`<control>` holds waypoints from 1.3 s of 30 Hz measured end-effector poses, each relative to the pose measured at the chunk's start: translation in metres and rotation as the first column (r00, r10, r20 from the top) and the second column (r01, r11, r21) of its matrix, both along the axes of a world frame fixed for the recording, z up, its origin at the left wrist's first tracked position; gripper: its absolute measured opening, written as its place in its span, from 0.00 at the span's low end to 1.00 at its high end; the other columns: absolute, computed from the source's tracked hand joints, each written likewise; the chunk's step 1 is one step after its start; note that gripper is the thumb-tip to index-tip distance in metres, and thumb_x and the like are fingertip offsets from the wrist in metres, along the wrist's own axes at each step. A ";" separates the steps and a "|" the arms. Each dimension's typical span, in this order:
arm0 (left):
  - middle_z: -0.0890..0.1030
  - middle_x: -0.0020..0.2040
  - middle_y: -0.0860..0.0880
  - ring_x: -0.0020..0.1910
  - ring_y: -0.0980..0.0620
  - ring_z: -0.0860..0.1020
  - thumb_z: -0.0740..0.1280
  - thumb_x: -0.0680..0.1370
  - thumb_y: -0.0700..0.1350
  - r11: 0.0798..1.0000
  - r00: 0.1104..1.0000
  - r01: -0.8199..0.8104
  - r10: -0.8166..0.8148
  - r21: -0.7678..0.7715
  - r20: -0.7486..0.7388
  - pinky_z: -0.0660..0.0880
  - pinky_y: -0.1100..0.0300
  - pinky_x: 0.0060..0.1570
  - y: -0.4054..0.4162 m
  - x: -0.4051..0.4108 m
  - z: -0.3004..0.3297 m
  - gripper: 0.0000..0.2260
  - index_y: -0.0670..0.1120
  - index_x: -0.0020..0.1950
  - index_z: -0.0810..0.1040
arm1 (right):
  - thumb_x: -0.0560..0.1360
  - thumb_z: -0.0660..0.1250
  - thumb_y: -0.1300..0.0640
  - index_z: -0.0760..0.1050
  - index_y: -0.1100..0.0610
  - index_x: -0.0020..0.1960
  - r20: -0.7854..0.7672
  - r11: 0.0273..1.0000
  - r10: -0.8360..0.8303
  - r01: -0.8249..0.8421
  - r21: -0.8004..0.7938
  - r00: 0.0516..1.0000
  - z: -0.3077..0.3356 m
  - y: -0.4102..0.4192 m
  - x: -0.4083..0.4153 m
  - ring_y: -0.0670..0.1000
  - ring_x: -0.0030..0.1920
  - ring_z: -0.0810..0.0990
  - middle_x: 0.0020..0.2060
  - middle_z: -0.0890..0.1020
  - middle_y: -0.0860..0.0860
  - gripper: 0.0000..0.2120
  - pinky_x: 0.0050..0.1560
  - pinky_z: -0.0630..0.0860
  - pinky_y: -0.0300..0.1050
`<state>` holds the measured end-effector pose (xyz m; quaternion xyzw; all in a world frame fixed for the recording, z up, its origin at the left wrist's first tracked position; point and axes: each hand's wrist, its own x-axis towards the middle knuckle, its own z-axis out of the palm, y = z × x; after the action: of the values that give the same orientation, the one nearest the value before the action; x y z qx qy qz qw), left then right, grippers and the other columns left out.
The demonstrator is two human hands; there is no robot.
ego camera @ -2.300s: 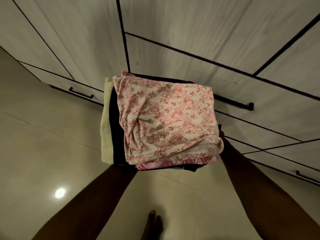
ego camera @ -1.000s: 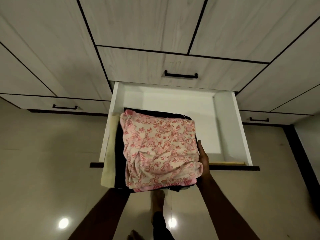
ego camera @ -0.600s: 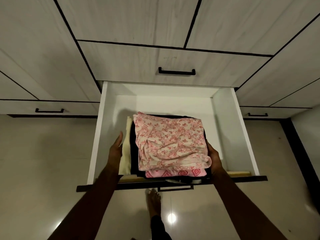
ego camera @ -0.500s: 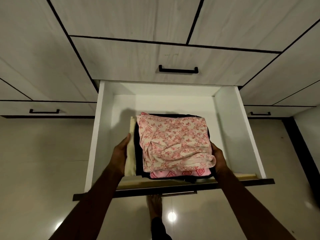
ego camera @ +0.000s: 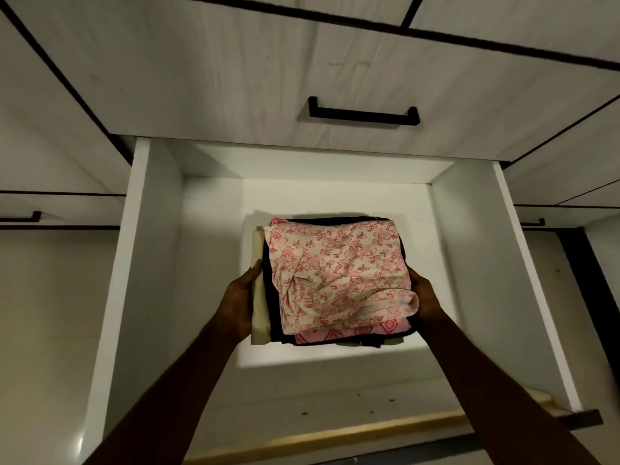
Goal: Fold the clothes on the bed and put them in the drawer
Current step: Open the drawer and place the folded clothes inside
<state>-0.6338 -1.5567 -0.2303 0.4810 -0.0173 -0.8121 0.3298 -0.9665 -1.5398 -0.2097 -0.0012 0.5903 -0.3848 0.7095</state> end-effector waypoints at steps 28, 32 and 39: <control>0.36 0.83 0.49 0.83 0.49 0.40 0.59 0.60 0.86 0.173 0.009 0.985 0.095 -0.026 0.995 0.55 0.37 0.78 -0.005 -0.021 -0.064 0.67 0.46 0.83 0.35 | 0.81 0.68 0.42 0.43 0.48 0.85 -0.967 0.496 0.193 -0.867 -0.049 0.165 -0.069 0.027 -0.039 0.43 0.81 0.55 0.83 0.51 0.42 0.44 0.78 0.66 0.58; 0.34 0.83 0.51 0.82 0.50 0.38 0.61 0.57 0.86 0.218 0.017 0.975 0.044 -0.026 0.999 0.55 0.37 0.77 -0.005 -0.024 -0.070 0.70 0.47 0.82 0.32 | 0.80 0.68 0.41 0.42 0.54 0.85 -0.983 0.400 0.161 -0.916 -0.011 0.082 -0.070 0.021 -0.041 0.49 0.82 0.58 0.84 0.52 0.48 0.47 0.77 0.66 0.59; 0.38 0.83 0.45 0.83 0.46 0.42 0.50 0.61 0.87 0.211 -0.071 0.975 0.023 0.065 0.997 0.54 0.37 0.76 0.005 -0.025 -0.053 0.66 0.43 0.83 0.36 | 0.76 0.50 0.23 0.42 0.51 0.85 -0.953 0.500 0.292 -0.835 0.228 -0.084 -0.072 0.034 -0.037 0.59 0.76 0.69 0.84 0.49 0.53 0.48 0.69 0.74 0.61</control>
<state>-0.6593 -1.5513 -0.2838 0.5679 -0.7695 -0.2922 0.0037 -1.0039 -1.5062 -0.2819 -0.6525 0.7032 -0.0658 0.2745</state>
